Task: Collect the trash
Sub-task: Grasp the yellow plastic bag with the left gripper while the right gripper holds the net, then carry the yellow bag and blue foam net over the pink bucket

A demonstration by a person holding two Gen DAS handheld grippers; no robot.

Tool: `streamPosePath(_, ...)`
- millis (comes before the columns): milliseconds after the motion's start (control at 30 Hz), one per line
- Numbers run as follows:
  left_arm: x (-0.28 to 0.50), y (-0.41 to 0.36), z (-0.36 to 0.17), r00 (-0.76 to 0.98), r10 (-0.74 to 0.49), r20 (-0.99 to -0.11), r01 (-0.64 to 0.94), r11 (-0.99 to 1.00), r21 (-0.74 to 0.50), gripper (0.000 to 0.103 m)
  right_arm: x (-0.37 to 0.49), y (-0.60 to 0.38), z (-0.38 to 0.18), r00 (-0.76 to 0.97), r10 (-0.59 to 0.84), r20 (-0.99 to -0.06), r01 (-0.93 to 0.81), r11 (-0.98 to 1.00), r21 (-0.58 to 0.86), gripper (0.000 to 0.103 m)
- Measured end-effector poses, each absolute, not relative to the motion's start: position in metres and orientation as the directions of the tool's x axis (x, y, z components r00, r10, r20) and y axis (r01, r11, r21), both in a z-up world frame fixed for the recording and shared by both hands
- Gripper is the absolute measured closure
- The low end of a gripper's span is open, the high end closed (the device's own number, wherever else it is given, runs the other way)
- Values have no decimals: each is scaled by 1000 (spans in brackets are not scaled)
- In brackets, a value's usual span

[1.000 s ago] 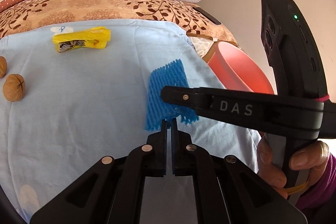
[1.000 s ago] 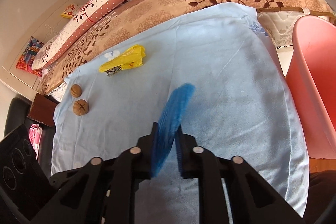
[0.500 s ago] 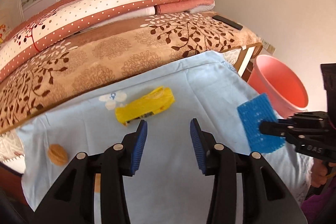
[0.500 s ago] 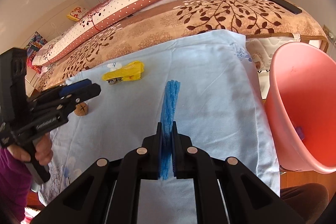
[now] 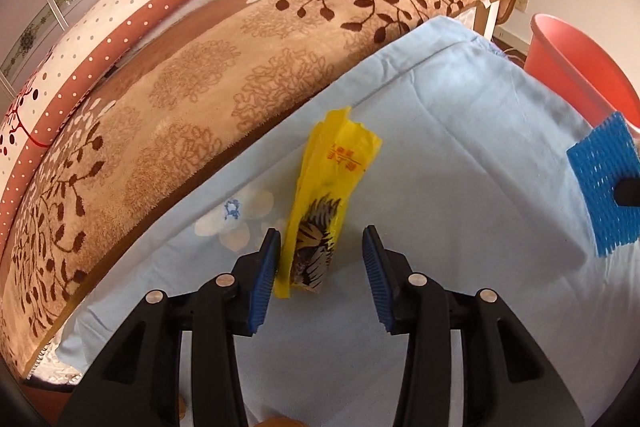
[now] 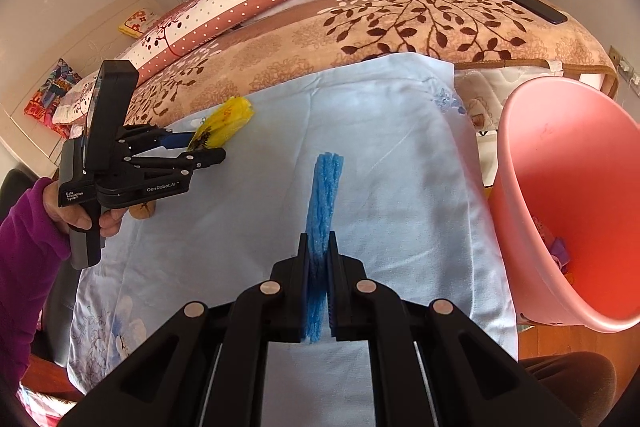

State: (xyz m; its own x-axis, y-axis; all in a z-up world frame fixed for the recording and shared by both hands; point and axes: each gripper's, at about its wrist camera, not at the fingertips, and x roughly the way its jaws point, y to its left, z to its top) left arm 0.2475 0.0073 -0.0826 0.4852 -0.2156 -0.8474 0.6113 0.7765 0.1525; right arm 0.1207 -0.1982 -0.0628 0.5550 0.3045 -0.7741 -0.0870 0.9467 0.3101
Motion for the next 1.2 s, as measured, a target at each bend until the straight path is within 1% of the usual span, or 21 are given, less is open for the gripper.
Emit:
streamPosePath(100, 248, 11, -83, 490, -236, -839, 605, 785, 132, 60, 121, -198, -63, 553, 303, -776, -84, 947, 310, 97)
streamPosePath(167, 245, 14, -81, 491, -271, -828, 598, 796, 94, 60, 121, -197, -62, 555, 303, -775, -89, 948, 307, 97)
streamPosePath(200, 243, 14, -79, 496, -288, -819, 592, 802, 76, 65, 121, -196, -62, 555, 303, -775, -92, 948, 305, 97)
streamPosePath(233, 241, 15, -77, 499, -296, -815, 585, 808, 65, 77, 121, -195, -62, 556, 304, -774, -95, 948, 303, 97)
streamPosePath(333, 237, 17, -74, 498, -327, -803, 560, 829, 10, 87, 119, -194, -61, 558, 307, -771, -102, 947, 304, 97)
streamPosePath(500, 217, 16, -65, 514, -355, -781, 523, 851, -43, 88, 114, -196, -53, 582, 315, -750, -114, 944, 308, 97)
streamPosePath(633, 192, 11, -49, 527, -422, -738, 497, 857, -136, 88, 108, -201, -45, 607, 318, -729, -121, 943, 311, 97)
streamPosePath(833, 161, -12, -34, 534, -469, -704, 469, 857, -215, 88, 96, -213, -34, 644, 307, -701, -124, 946, 301, 96)
streamPosePath(1033, 133, -43, -21, 579, -468, -667, 441, 869, -227, 88, 82, -236, -23, 695, 258, -671, -90, 957, 275, 96)
streamPosePath(1200, 115, -75, -14, 598, -478, -643, 450, 864, -224, 88, 71, -263, -15, 735, 197, -649, -39, 968, 249, 96)
